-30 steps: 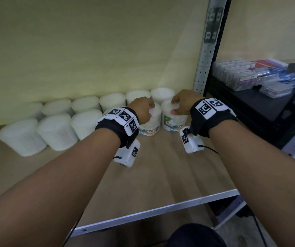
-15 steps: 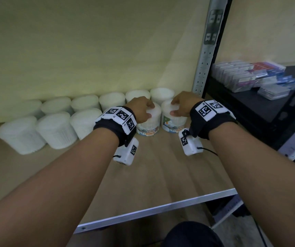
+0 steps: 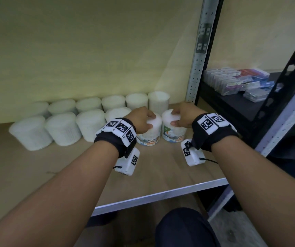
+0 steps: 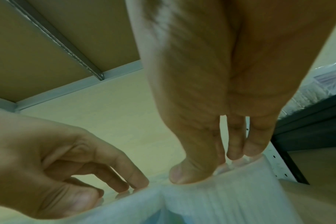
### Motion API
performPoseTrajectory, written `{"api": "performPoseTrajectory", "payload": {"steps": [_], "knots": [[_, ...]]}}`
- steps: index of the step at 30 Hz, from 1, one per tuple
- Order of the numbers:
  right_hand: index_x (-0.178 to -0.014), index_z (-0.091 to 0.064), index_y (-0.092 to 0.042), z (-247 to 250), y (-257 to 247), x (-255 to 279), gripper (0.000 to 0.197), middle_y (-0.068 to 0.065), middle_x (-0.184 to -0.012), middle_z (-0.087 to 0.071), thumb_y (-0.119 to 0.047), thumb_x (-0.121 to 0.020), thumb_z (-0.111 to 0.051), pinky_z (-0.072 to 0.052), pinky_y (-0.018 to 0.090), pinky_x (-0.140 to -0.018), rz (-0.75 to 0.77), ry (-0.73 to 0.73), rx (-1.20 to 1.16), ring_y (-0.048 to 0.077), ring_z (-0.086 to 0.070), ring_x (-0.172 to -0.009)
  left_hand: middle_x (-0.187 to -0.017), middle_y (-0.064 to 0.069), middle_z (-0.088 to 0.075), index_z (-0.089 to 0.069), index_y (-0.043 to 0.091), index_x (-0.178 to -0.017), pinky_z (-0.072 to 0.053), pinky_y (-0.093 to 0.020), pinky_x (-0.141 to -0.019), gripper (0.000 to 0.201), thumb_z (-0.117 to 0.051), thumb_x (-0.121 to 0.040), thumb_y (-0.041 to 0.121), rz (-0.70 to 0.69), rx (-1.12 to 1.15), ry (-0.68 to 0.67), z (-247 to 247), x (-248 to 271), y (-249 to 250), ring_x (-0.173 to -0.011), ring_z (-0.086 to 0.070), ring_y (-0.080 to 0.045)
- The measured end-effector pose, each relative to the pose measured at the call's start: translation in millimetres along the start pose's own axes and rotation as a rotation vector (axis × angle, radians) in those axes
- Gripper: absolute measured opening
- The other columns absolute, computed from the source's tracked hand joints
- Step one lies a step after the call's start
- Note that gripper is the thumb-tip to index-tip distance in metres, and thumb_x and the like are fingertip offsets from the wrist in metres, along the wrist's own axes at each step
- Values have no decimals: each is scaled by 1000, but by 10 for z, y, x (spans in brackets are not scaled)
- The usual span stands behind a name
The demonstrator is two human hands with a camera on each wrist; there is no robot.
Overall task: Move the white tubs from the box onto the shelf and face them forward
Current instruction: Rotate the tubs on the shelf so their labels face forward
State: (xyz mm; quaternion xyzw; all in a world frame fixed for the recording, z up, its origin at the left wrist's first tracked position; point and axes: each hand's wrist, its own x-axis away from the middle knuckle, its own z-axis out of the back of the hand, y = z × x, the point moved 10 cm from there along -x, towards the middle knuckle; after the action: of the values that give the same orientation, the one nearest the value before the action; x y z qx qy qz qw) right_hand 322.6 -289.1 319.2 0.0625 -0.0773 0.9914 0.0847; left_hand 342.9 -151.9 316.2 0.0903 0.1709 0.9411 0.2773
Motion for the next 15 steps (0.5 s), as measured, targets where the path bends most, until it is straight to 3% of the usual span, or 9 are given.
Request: {"api": "performPoseTrajectory", "payload": {"steps": [15], "knots": [[-142,-47,-13,-99,182,912,59,7,-145,-47,-39,-90,-61,-35,34,-111,6,-8,-21,25,-44,-134,-142,-4,-46,-53,18,-132,-36,-30,-107,46,-63,-88,25,-82,-61,-33,-208,683,437,-130,-45,-22]]}}
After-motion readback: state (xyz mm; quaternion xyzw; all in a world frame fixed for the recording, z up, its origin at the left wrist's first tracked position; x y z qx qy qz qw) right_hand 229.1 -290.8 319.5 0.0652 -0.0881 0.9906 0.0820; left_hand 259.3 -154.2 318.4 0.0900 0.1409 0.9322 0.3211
